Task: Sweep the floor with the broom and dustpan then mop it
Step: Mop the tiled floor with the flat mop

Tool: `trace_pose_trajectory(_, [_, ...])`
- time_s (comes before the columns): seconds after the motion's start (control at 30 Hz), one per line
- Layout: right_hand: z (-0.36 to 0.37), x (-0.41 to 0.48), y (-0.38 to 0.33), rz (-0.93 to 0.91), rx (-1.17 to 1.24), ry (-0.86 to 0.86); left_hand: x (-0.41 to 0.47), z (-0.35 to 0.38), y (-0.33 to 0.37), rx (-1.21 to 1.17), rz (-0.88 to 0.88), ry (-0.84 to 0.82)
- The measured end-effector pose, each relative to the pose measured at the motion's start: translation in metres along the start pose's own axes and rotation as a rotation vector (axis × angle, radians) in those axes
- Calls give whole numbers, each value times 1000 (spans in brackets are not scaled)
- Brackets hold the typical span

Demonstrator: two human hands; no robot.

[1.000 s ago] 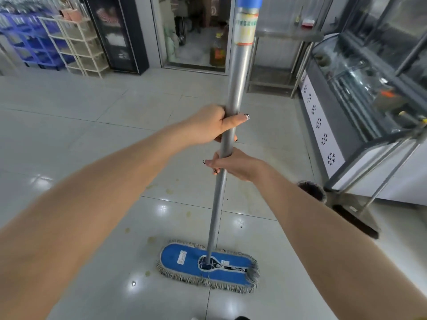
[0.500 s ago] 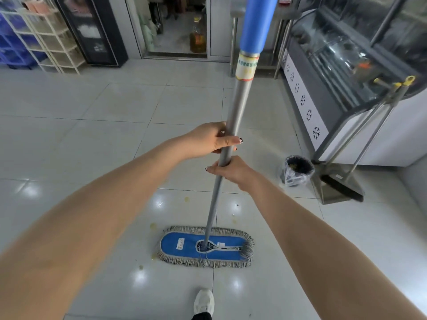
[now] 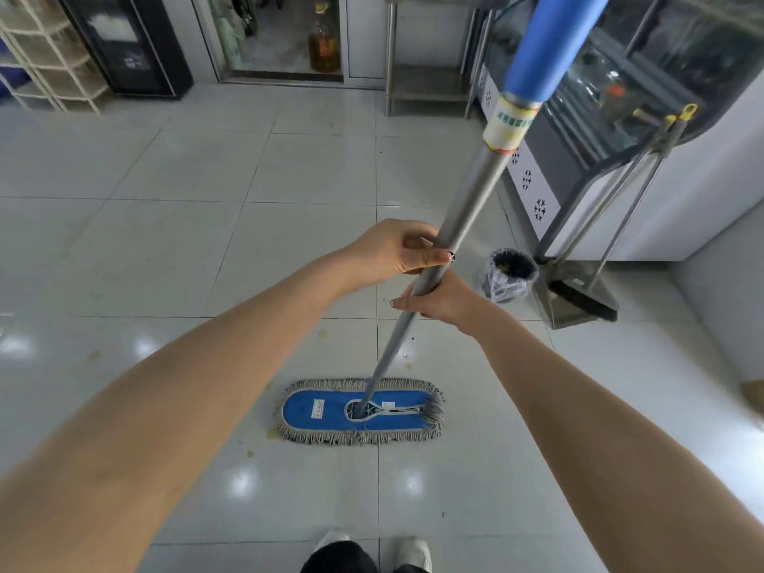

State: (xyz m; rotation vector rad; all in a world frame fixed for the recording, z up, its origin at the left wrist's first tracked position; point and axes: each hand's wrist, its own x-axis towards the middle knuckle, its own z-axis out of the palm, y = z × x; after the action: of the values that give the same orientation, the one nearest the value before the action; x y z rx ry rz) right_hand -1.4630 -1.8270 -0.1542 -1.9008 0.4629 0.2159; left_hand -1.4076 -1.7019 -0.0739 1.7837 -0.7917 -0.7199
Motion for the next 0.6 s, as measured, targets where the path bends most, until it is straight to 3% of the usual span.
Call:
trace_pose_trajectory(0.2, [12,-33,-8,92,-44,108,-15,-5,-24,-226,-38,-88])
trace_pose_trajectory(0.33, [22,-54,-6,163,-130,160,-25,-7,-69,-328,-215,-70])
trace_pose_trajectory(0.43, [30,-72,3,217,-97,196,-37,8,-110,-271,-330,-17])
trace_pose_trajectory(0.6, [34,-103,19,287,-86,123,-52,40,-146,-409,-571,89])
